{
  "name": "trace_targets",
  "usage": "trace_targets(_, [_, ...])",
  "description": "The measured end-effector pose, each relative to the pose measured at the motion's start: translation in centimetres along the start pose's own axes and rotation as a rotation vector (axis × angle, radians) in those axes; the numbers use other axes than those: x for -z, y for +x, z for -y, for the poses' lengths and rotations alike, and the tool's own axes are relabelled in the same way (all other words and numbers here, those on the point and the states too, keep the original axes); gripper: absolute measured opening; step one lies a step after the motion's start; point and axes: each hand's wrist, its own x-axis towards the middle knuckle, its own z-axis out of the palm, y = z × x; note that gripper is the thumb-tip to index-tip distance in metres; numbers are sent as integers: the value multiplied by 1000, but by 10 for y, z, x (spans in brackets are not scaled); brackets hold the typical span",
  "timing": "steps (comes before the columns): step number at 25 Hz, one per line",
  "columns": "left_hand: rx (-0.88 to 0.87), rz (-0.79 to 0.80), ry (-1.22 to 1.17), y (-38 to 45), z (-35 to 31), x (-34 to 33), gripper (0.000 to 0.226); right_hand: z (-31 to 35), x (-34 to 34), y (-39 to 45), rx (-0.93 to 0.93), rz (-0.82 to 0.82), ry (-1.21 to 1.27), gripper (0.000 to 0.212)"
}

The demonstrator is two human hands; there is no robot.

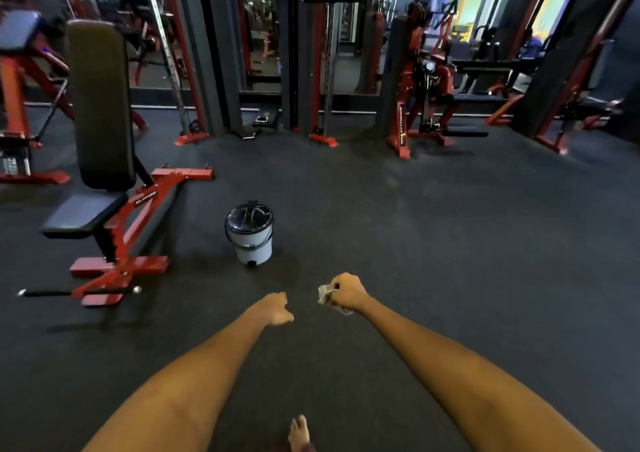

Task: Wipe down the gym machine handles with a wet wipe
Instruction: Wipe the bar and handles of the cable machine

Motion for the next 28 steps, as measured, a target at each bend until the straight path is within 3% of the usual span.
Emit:
trace_targets(8, [-47, -92, 31, 191, -22, 185, 47, 31, 110, 230, -8, -104, 44, 30])
trace_targets(15, [-42, -7, 118, 359, -36, 281, 51, 21, 172, 420, -14, -65, -5, 36])
trace_targets(23, [-20, -104, 109, 561, -63, 443, 50, 42, 291, 668, 70, -82, -3, 38])
trace_targets(28, [40, -94, 98, 683, -54, 511, 52, 57, 322, 811, 125, -35, -8, 36])
